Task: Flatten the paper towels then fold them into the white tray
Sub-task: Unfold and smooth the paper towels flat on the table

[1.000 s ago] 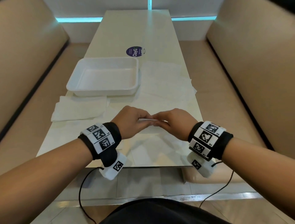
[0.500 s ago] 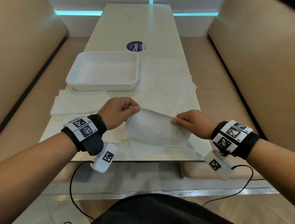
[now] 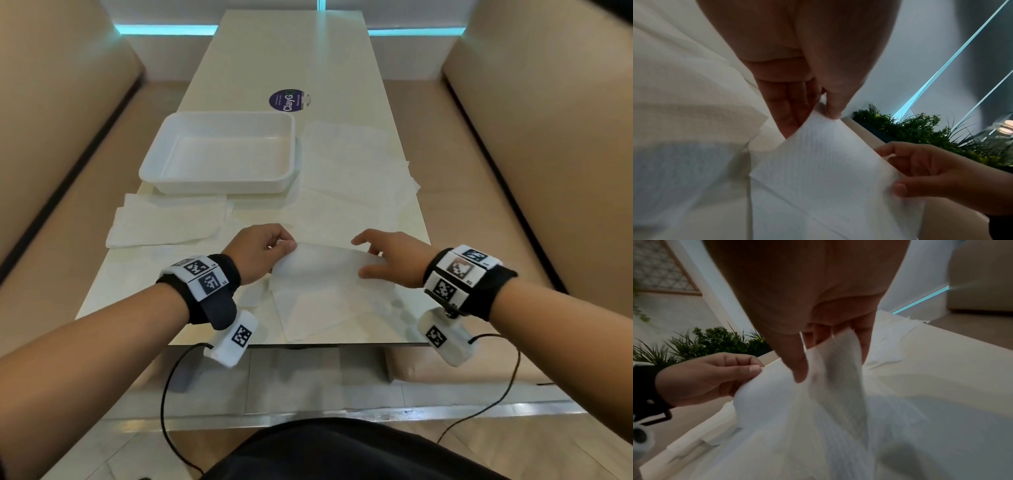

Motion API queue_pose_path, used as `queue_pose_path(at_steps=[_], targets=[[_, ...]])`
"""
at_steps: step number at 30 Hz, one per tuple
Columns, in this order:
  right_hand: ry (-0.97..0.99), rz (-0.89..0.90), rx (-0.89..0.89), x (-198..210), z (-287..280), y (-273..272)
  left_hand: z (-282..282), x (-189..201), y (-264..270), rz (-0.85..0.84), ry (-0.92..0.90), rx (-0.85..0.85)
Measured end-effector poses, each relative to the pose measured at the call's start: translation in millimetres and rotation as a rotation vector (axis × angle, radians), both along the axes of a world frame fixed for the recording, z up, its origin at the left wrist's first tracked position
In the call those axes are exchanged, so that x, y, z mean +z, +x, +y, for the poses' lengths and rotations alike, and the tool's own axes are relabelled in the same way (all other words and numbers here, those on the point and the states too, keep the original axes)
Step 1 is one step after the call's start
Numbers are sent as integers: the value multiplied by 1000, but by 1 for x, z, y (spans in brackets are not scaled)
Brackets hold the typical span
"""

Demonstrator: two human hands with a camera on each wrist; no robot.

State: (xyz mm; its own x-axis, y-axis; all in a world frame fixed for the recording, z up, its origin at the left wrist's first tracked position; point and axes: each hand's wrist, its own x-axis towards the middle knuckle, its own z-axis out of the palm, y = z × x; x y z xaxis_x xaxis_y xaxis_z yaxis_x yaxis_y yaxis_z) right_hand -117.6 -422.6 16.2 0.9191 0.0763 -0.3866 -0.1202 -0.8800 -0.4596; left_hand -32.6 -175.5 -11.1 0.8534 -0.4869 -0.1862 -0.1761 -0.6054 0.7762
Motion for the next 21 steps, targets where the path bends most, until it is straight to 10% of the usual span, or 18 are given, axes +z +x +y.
queue_pose_path(at_steps=[8,13,21], targets=[[131,45,-144,-2,-12,20,-6,0,5,174,-52,154],[-218,103,-120,-18,-18,21,-11,-18,-2,239,86,138],[-367,-139,324,-32,42,2,-19,-31,0,-13,313,30]])
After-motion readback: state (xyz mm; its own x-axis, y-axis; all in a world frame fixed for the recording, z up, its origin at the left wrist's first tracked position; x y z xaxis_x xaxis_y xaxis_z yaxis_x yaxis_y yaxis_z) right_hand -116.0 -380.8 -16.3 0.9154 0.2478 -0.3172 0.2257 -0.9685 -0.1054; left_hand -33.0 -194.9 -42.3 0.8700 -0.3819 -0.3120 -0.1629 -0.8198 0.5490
